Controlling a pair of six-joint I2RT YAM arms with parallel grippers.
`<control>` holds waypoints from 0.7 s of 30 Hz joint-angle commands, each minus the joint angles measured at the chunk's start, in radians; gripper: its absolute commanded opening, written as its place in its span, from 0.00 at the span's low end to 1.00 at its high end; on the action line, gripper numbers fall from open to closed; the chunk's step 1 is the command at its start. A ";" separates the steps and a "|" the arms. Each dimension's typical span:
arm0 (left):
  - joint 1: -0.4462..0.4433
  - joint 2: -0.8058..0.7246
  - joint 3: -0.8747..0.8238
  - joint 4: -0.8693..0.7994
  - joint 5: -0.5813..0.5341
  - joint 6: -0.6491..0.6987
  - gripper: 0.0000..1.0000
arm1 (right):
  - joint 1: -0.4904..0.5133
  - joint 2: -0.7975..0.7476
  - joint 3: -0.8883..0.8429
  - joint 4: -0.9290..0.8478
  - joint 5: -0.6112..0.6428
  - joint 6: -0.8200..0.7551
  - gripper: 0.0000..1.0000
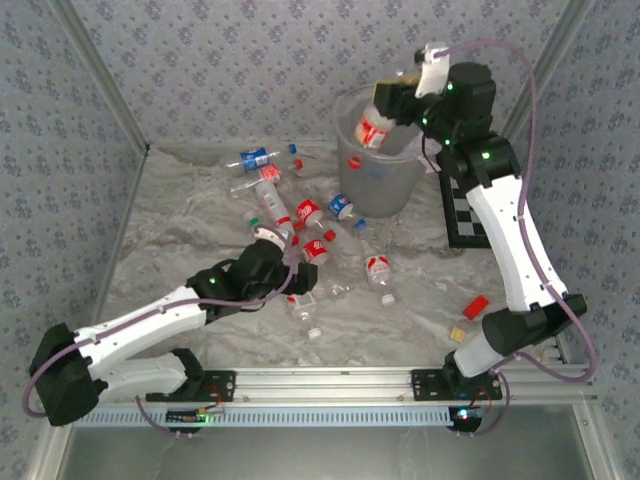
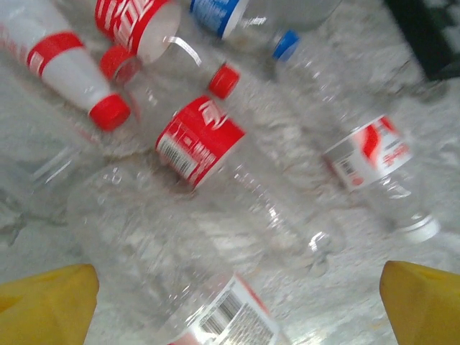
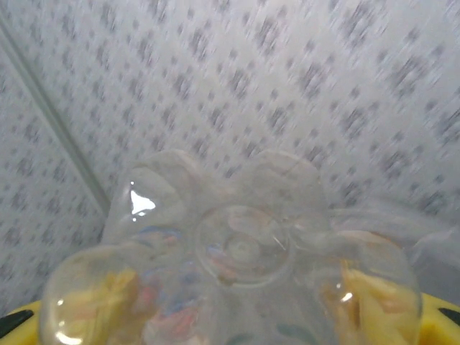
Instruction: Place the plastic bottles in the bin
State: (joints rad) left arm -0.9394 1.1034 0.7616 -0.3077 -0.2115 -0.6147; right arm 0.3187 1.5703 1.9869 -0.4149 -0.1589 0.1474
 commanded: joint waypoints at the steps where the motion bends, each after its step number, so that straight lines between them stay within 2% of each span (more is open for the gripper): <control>1: -0.040 0.033 0.044 -0.100 -0.102 -0.047 1.00 | 0.003 0.079 0.134 -0.026 0.054 -0.104 0.29; 5: -0.065 0.041 0.044 -0.095 -0.149 -0.081 1.00 | -0.004 0.239 0.326 -0.132 0.229 -0.261 0.27; 12: -0.076 0.031 0.039 -0.109 -0.161 -0.104 1.00 | -0.046 0.552 0.674 -0.383 0.246 -0.294 0.26; 15: -0.077 0.012 0.030 -0.117 -0.187 -0.127 1.00 | -0.045 0.619 0.677 -0.419 0.274 -0.313 0.26; 21: -0.078 0.000 0.017 -0.168 -0.211 -0.162 1.00 | -0.064 0.716 0.636 -0.482 0.243 -0.310 0.27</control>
State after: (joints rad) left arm -1.0103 1.1213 0.7704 -0.4290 -0.3874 -0.7437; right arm 0.2676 2.2707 2.6160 -0.8314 0.0826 -0.1436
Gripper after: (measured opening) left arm 0.998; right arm 0.531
